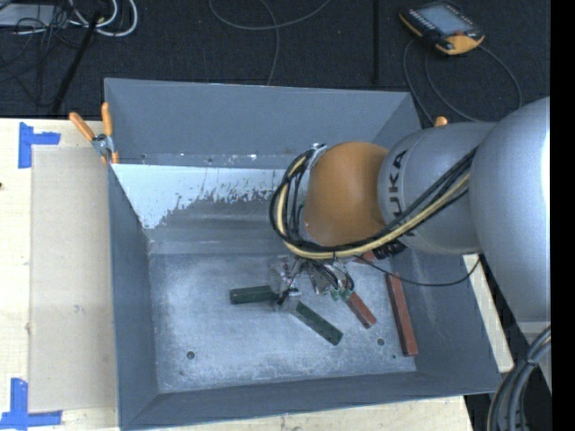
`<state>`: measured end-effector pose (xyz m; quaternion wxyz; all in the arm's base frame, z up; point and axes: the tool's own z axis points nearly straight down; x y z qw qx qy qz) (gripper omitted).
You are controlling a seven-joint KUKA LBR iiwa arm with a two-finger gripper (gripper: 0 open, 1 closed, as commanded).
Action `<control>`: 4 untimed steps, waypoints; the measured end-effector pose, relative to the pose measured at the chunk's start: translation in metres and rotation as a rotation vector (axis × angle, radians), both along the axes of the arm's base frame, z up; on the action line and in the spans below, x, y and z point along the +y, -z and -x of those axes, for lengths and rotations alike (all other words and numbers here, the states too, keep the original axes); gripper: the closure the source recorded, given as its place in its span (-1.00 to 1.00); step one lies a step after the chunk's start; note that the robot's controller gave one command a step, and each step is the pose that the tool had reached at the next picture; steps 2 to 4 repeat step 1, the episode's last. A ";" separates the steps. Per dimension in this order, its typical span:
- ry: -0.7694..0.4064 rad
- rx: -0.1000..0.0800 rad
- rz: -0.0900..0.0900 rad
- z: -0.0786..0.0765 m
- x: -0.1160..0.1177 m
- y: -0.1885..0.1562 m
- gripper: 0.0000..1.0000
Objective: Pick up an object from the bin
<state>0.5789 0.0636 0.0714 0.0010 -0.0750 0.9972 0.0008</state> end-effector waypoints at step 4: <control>-0.167 -0.001 0.001 0.020 0.045 -0.132 1.00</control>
Offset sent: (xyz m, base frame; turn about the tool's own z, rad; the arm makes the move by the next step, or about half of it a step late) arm 0.0000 0.0000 0.0000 0.0000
